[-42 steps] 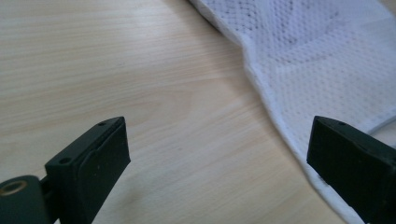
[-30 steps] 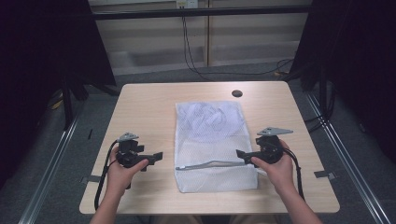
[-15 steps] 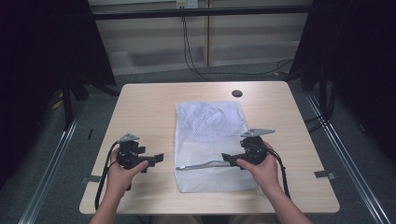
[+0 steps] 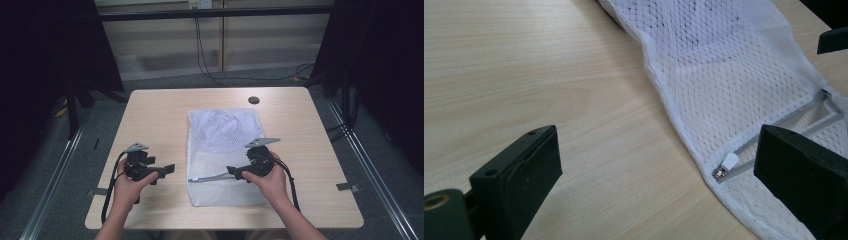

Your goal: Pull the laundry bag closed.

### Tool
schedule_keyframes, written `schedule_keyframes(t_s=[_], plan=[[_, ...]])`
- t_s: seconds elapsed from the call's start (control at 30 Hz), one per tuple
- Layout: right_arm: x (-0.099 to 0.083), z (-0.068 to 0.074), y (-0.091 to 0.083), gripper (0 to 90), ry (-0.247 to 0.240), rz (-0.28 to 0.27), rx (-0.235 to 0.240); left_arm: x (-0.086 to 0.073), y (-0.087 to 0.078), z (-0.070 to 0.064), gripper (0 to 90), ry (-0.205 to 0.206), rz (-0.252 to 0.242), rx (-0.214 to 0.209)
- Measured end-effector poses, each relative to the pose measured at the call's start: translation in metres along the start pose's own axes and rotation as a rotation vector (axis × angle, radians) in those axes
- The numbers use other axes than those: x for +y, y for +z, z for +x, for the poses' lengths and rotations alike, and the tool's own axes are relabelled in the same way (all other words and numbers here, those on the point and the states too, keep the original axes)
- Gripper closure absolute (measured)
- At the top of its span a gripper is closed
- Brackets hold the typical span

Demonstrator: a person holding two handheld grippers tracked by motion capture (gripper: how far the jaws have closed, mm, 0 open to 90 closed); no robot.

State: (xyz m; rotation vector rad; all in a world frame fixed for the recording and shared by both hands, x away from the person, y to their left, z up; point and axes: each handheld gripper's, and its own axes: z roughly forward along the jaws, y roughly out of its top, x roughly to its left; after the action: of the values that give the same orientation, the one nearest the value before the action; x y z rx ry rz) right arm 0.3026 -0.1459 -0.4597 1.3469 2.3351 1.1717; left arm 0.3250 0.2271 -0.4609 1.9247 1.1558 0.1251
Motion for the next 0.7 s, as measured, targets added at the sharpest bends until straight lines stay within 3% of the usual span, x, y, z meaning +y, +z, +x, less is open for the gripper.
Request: schedule_keyframes(t_s=[0.7], plan=[[0.013,0.028,0.024,10.0,-0.011,0.008,0.073,0.001,-0.001,-0.001,4.7,0.000,-0.005,-0.001]])
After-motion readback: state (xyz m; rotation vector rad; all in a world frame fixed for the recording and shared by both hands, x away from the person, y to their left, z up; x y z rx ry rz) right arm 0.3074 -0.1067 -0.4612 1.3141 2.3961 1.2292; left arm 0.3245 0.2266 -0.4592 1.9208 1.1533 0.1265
